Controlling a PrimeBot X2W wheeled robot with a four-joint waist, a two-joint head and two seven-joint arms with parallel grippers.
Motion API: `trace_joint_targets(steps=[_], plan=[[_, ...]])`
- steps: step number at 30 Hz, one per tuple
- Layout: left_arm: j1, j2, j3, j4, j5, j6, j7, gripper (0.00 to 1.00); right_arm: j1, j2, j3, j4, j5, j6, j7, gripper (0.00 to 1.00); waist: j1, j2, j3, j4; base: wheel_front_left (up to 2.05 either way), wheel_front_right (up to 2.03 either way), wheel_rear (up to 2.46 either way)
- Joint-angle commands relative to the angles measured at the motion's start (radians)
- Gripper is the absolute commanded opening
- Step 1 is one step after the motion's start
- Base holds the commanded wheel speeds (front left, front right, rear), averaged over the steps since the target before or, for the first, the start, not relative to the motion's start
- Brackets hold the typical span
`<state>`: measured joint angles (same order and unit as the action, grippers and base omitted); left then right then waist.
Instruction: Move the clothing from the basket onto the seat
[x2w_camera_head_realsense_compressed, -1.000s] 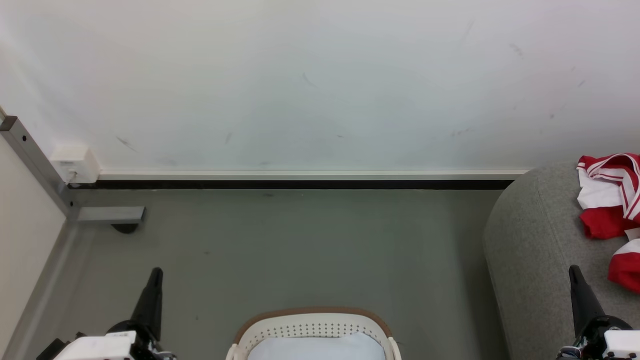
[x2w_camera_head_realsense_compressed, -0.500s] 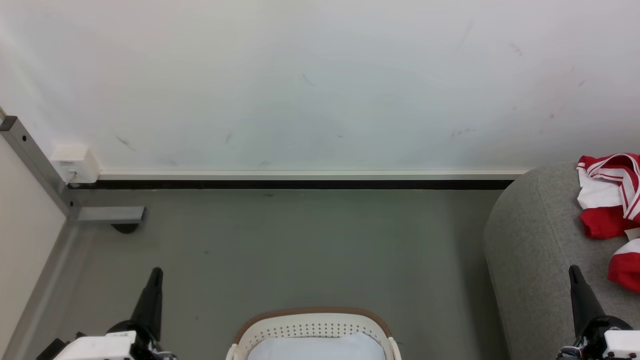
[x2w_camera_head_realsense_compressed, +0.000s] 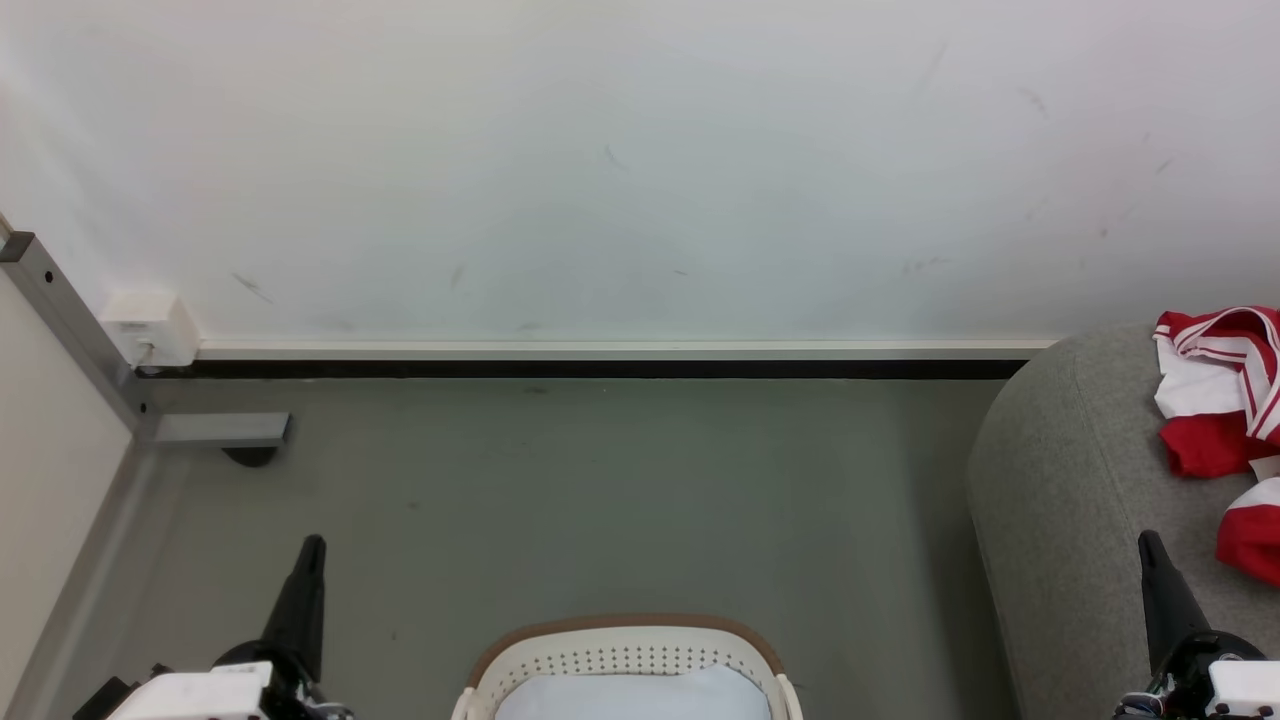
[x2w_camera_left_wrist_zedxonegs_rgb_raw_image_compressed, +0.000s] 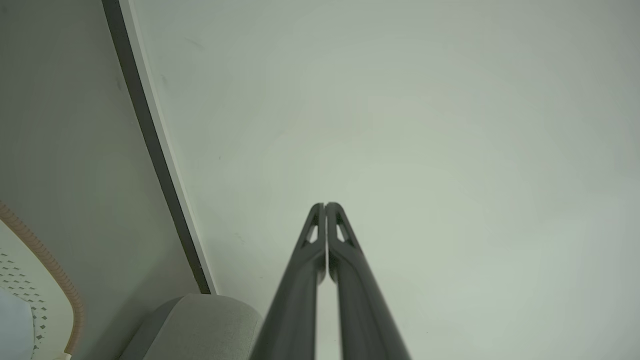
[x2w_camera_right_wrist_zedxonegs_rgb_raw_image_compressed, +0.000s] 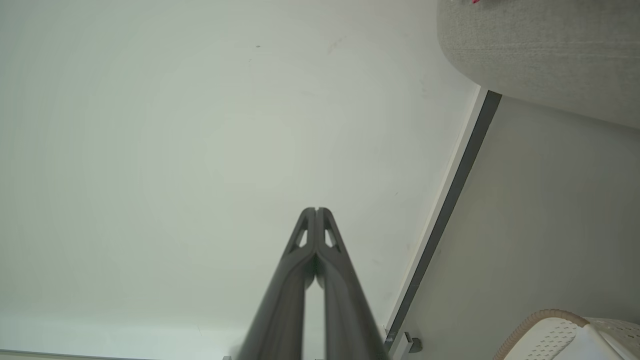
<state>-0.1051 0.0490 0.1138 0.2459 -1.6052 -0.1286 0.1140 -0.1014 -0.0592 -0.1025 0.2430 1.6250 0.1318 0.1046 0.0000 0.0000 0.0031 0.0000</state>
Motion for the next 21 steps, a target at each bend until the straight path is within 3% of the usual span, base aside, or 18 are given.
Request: trace_joint_targets(steps=[1, 21], plan=[[-0.008, 0.002, 0.002, 0.001, -0.014, -0.005, 0.004, 0.00, -0.011, 0.001, -0.003, 0.003, -0.005, -0.002, 0.003, 0.00, 0.0000, 0.0000, 0.000, 0.000, 0.00, 0.00, 0.00], [-0.008, 0.002, 0.002, 0.000, -0.014, -0.005, 0.004, 0.00, -0.012, 0.003, -0.006, 0.003, -0.007, -0.002, 0.007, 0.00, 0.0000, 0.0000, 0.000, 0.000, 0.00, 0.00, 0.00]])
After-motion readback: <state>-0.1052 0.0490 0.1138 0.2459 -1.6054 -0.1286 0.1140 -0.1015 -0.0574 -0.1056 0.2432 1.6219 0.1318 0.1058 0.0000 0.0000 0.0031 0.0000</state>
